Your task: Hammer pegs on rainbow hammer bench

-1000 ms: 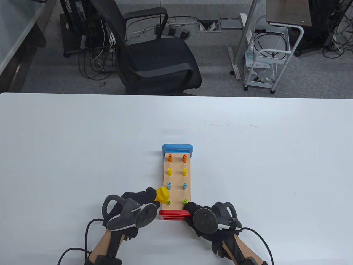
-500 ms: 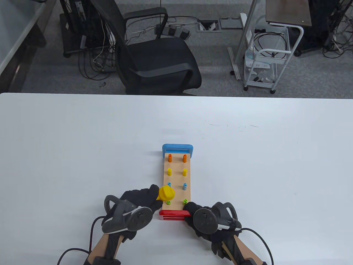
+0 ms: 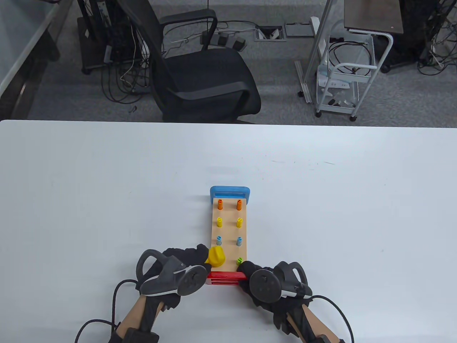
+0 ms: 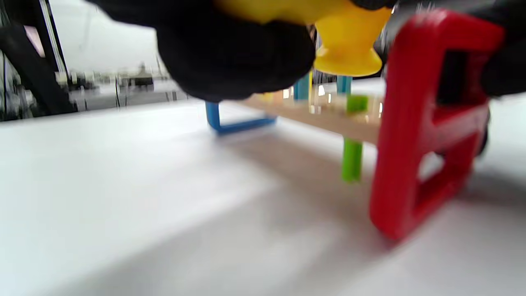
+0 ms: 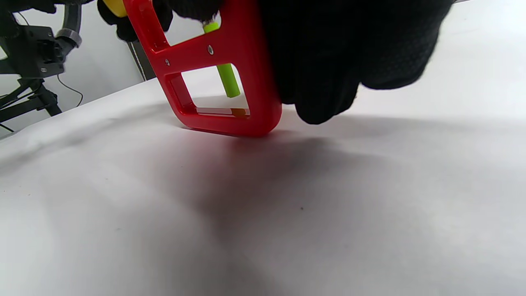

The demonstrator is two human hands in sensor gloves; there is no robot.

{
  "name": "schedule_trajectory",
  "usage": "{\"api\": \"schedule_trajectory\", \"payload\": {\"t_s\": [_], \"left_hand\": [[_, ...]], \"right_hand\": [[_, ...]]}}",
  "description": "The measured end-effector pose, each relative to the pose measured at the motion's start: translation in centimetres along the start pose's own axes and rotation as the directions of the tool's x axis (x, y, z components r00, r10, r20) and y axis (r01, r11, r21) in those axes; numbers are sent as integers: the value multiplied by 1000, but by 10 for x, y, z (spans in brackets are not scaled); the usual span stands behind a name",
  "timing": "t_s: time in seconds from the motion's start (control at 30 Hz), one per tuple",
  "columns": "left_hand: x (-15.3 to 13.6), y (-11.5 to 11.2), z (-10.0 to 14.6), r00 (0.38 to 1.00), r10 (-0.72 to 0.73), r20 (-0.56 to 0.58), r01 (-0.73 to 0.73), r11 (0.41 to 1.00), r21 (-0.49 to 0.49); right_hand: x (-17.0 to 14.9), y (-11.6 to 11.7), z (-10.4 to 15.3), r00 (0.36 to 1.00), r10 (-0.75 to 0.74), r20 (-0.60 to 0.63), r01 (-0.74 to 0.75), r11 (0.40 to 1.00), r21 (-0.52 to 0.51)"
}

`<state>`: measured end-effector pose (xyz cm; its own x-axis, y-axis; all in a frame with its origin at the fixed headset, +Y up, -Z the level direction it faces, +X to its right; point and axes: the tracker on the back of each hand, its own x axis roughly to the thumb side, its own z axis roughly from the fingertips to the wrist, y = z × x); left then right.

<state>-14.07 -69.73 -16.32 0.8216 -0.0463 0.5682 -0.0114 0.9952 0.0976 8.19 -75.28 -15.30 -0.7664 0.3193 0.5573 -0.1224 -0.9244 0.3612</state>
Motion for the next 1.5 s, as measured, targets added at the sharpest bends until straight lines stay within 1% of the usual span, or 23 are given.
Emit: {"api": "schedule_trajectory", "payload": {"t_s": [0.07,0.17,0.2,0.27,0.37,0.5,0.57,0.6,0.7,0.73,0.8,0.87,0.9,0.93,1.0,1.07,1.13,1.2,1.27,1.33,1.4,1.47,1.5], "left_hand": [[1,0,0,997,76,11,-77,996,35],[3,-12,-2,995,-93,-19,87,971,-221],[2,-5,-3,999,27,-16,-29,993,-116],[2,2,-2,998,-44,-35,36,977,-211],[0,13,4,992,126,1,-126,989,72],[3,-8,-1,980,-195,-42,172,932,-319],[3,-4,-5,1000,30,-6,-30,992,-119],[4,3,-3,999,-42,-5,40,978,-203],[0,5,1,995,94,14,-95,994,51],[0,2,0,994,108,5,-109,994,9],[0,-13,0,992,-127,-26,113,947,-302],[-1,-6,-6,996,94,2,-94,989,-118],[0,-1,-4,1000,-12,-14,8,972,-236],[-1,1,-3,1000,-25,-19,21,980,-197],[-3,7,1,998,64,0,-64,997,39],[-3,7,-1,993,119,-1,-119,993,-13],[4,-13,-8,990,-139,-23,126,948,-292],[3,-4,-7,998,58,16,-56,992,-116],[6,2,-4,999,-51,7,51,977,-208],[5,8,0,998,61,30,-62,996,58],[5,4,-3,997,73,9,-73,997,-2],[4,-15,-7,975,-217,-59,194,944,-267],[-3,-9,-6,999,-35,21,38,990,-136]], "right_hand": [[0,0,0,1000,-1,-2,1,1000,2],[0,0,0,1000,-2,-1,2,1000,1],[0,0,1,1000,0,-4,0,1000,-3],[0,0,1,1000,-1,-2,1,1000,0],[0,0,1,1000,-2,-3,2,1000,-3],[0,0,1,1000,-1,-3,1,1000,-3],[0,0,1,1000,1,-3,-1,1000,-4],[0,0,1,1000,-1,-2,1,1000,-5],[1,0,1,1000,-1,-4,1,1000,-7],[1,0,1,1000,1,-4,-1,1000,-6],[1,0,1,1000,-2,-4,2,1000,-5],[1,0,1,1000,0,-7,0,1000,-7],[1,0,1,1000,-1,-6,1,1000,-5],[0,0,1,1000,-3,-5,3,1000,-4],[0,0,1,1000,-5,-4,5,1000,-8],[0,0,1,1000,-3,-6,3,1000,-4],[0,0,1,1000,-6,-4,6,1000,-2],[1,0,1,1000,-2,-6,2,1000,-6],[0,0,1,1000,-7,-4,7,1000,-3],[0,0,1,1000,-8,-3,8,1000,-6],[1,0,1,1000,-4,-6,4,1000,-5],[1,0,1,1000,-7,-5,7,1000,-4],[1,0,1,1000,-6,-7,6,1000,-4]]}}
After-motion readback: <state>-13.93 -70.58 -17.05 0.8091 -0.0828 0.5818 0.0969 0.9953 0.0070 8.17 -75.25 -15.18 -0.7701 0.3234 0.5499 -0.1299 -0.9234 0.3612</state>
